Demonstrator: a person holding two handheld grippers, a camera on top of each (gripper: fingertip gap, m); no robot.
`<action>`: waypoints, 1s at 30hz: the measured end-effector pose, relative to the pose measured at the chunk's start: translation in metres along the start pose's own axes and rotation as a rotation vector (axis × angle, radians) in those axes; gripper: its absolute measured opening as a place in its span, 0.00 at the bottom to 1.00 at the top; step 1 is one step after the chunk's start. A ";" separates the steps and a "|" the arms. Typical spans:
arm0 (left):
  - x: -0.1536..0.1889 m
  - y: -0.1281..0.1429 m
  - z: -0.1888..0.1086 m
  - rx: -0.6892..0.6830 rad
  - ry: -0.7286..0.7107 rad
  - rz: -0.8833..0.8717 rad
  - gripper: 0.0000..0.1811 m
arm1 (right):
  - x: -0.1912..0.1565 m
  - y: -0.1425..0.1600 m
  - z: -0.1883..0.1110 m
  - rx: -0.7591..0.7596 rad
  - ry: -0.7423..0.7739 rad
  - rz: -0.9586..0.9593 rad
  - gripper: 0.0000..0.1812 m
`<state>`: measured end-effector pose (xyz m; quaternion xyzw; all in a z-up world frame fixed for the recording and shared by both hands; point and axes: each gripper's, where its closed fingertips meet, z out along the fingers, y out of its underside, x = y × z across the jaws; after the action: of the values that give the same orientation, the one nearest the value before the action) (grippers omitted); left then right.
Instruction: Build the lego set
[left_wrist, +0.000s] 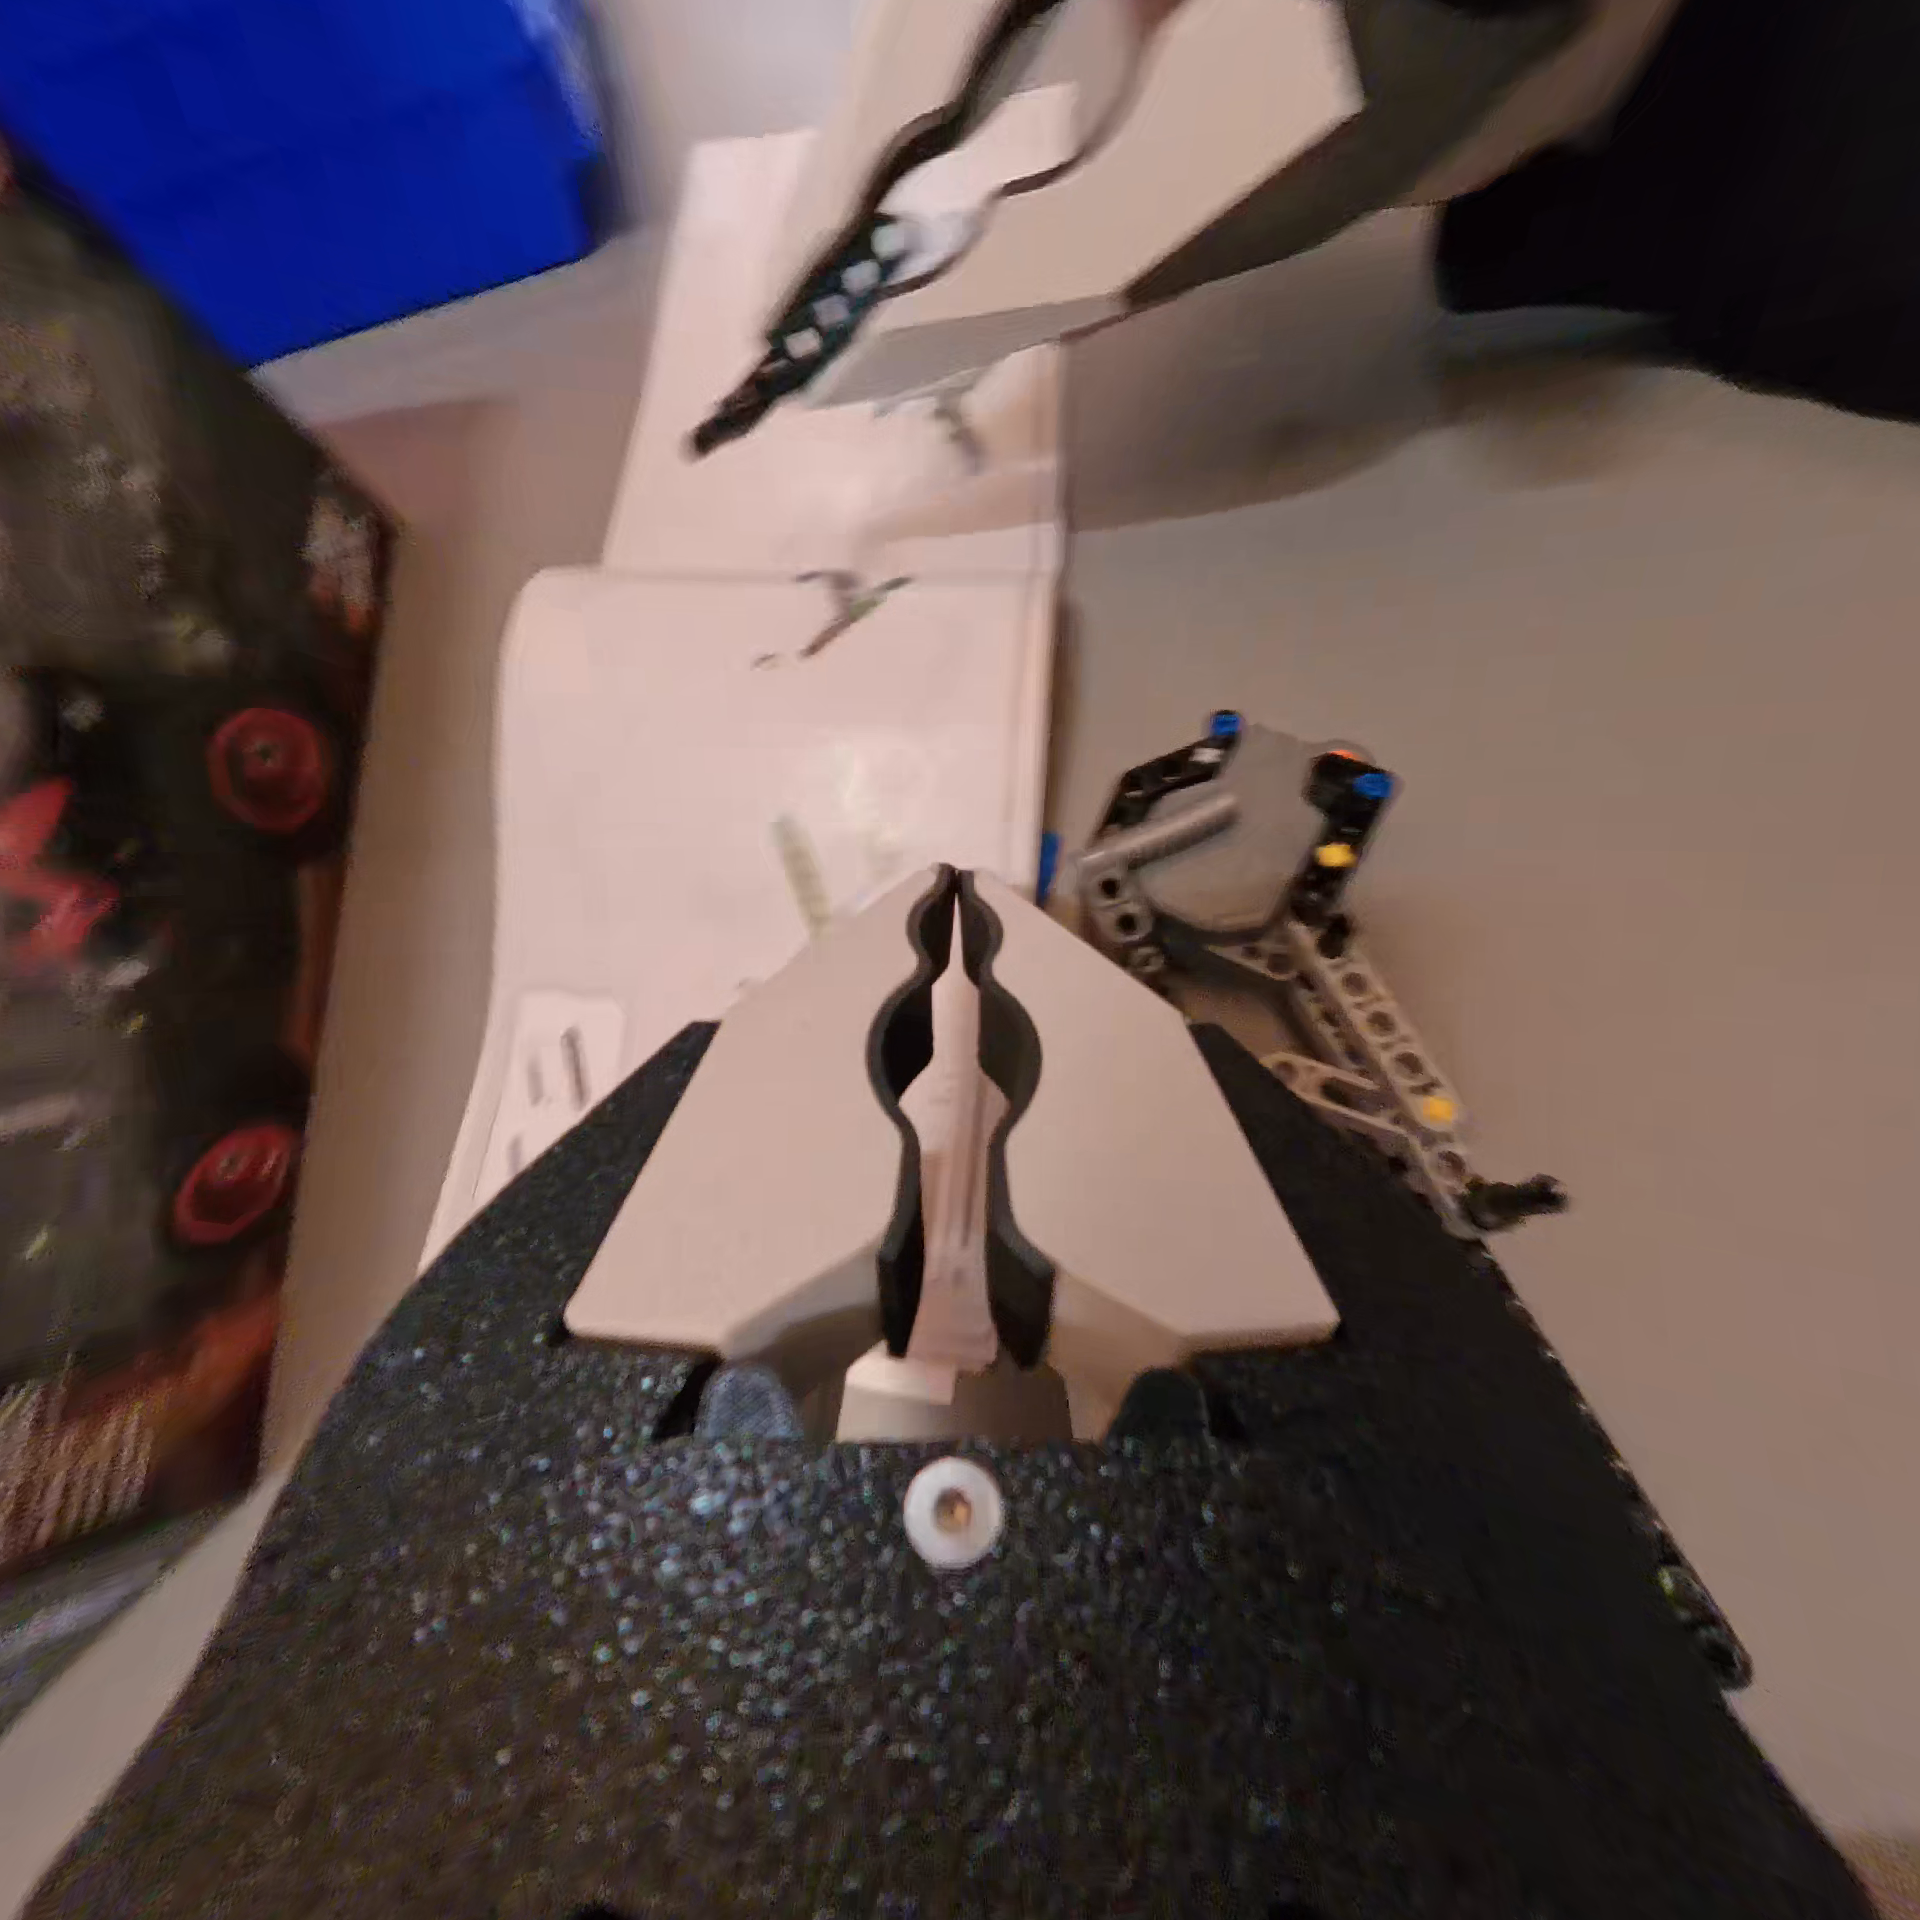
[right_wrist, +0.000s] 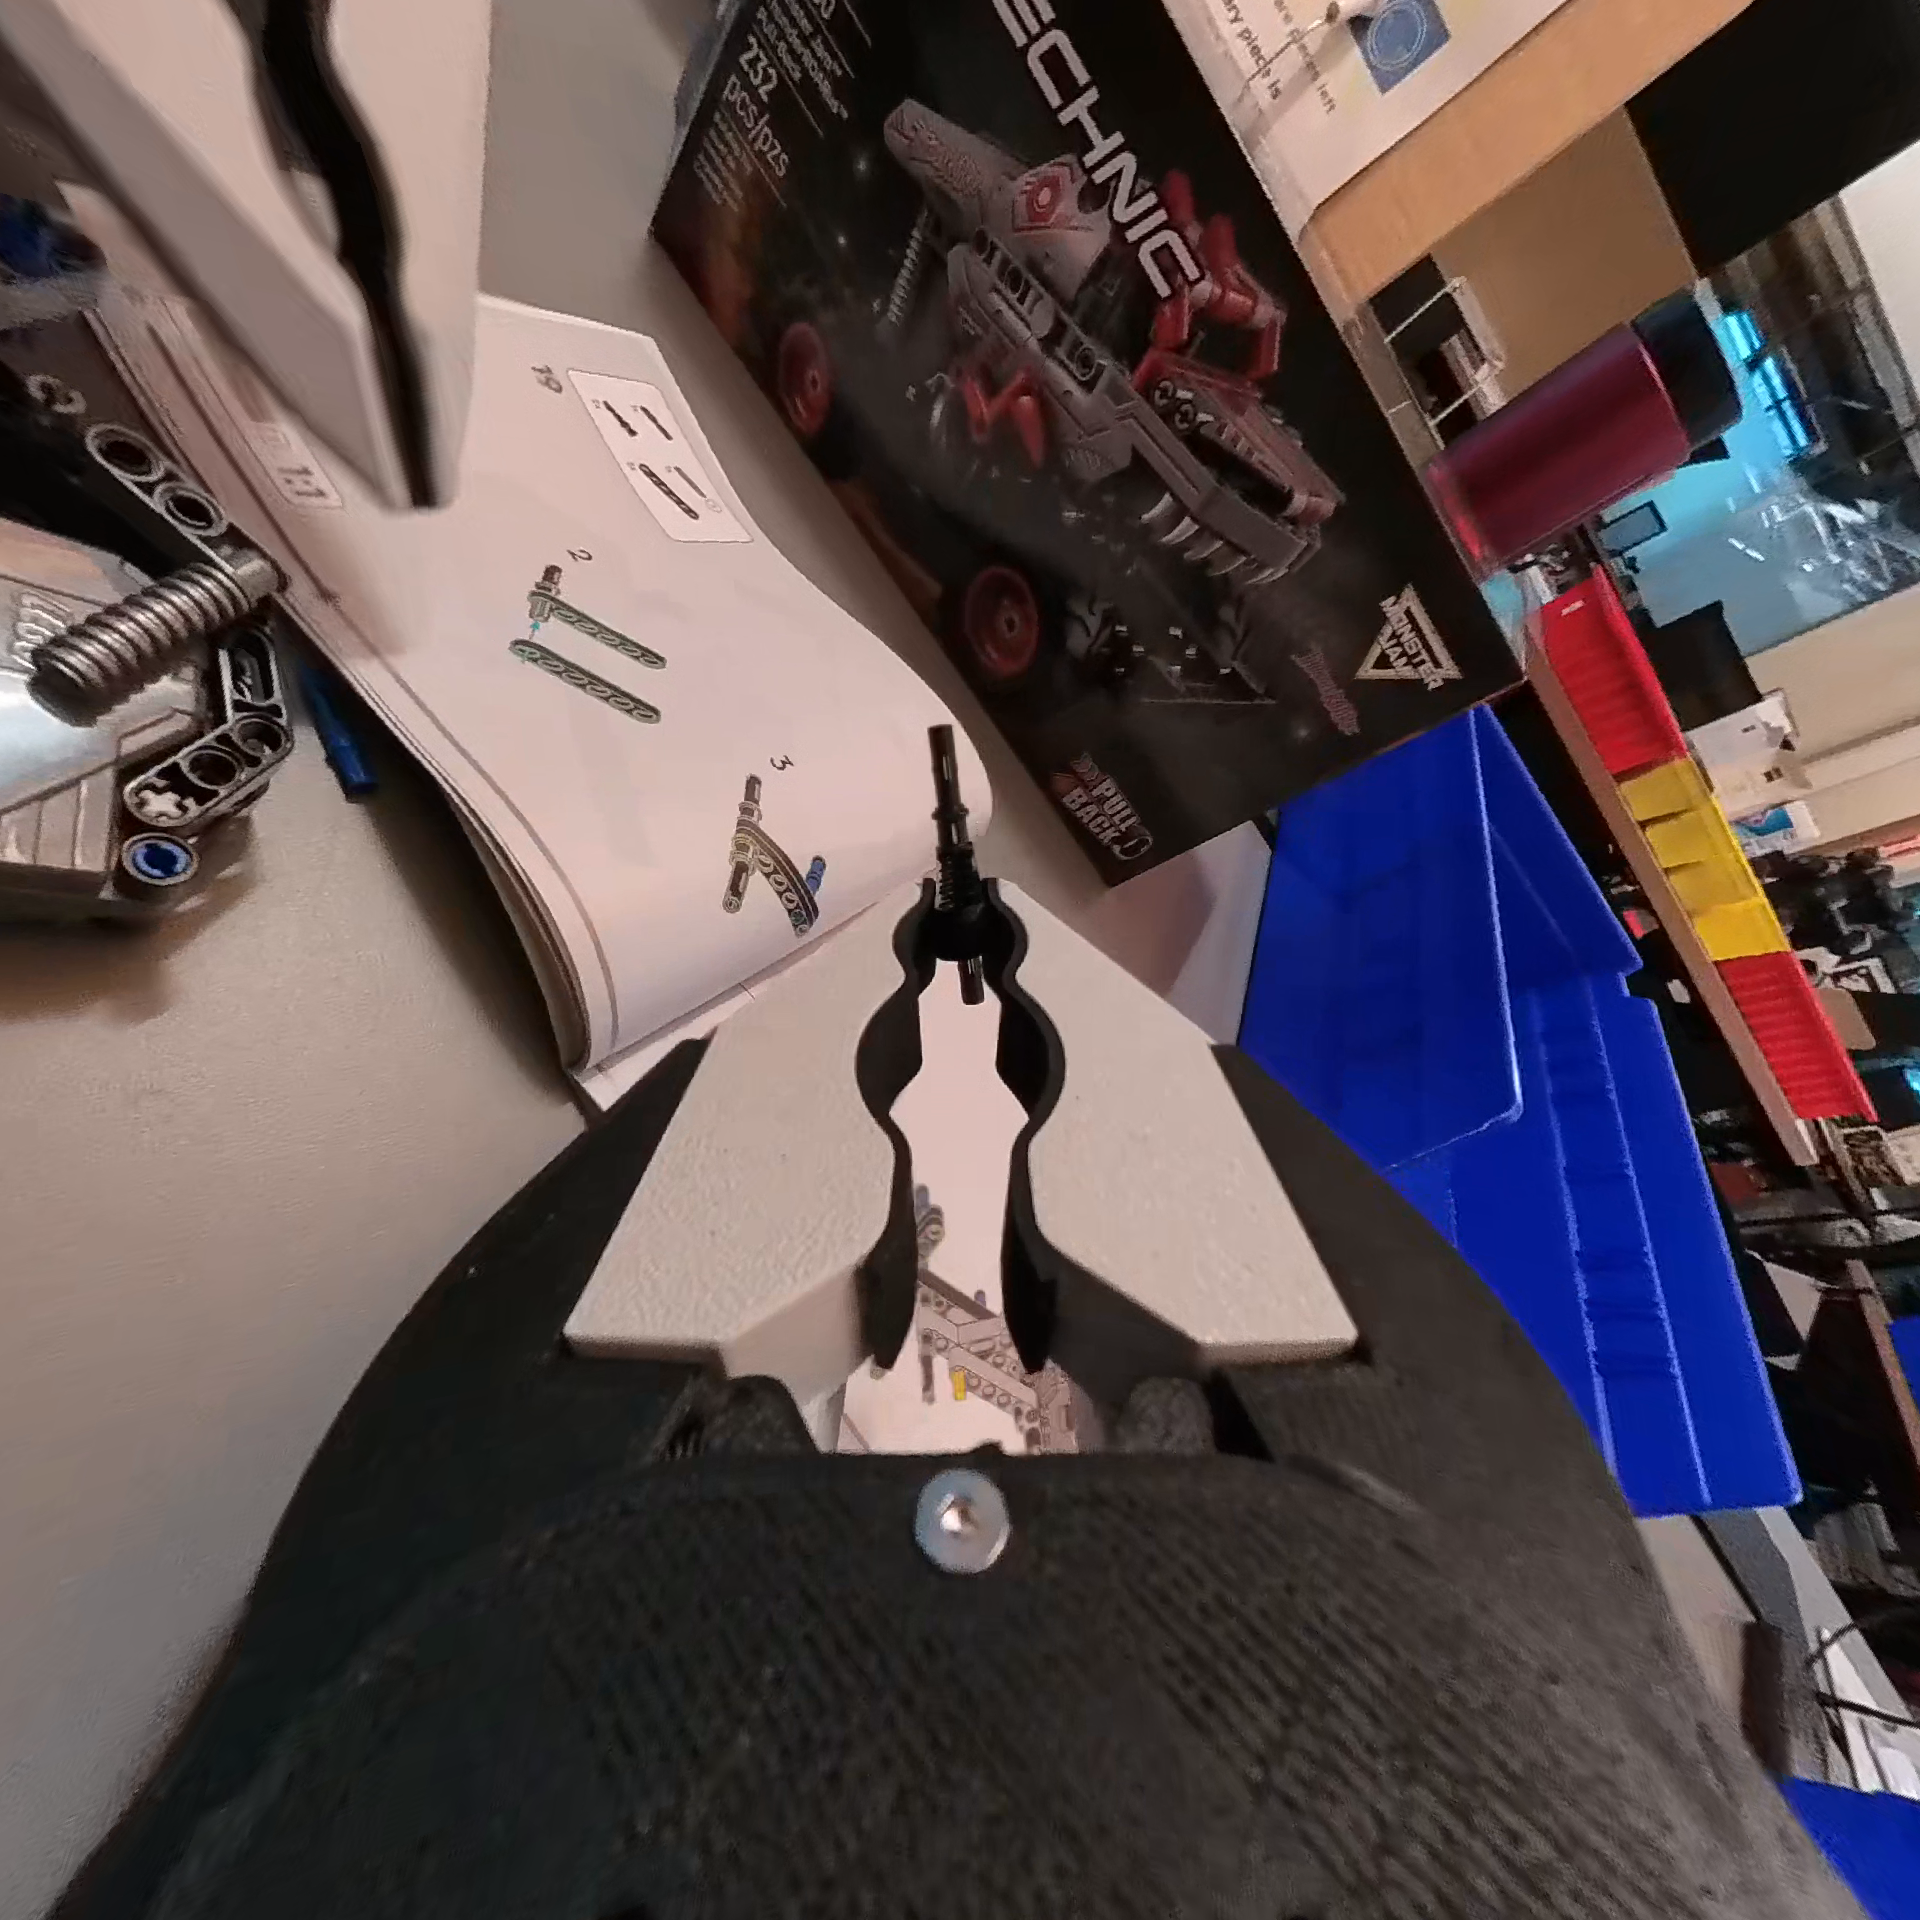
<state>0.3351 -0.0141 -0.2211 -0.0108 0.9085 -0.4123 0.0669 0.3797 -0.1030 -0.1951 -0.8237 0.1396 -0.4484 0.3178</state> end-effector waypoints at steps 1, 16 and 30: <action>0.010 -0.001 0.003 0.003 0.052 0.037 0.00 | 0.000 -0.001 0.000 0.007 0.003 0.002 0.03; 0.029 0.001 0.027 -0.098 0.013 0.218 0.07 | -0.004 -0.006 0.002 0.028 -0.015 0.013 0.03; 0.025 0.010 0.031 -0.189 -0.034 0.282 0.02 | -0.007 -0.009 0.003 0.045 -0.036 0.015 0.03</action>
<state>0.3145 -0.0329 -0.2515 0.1034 0.9345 -0.3114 0.1381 0.3778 -0.0919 -0.1950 -0.8231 0.1302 -0.4342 0.3421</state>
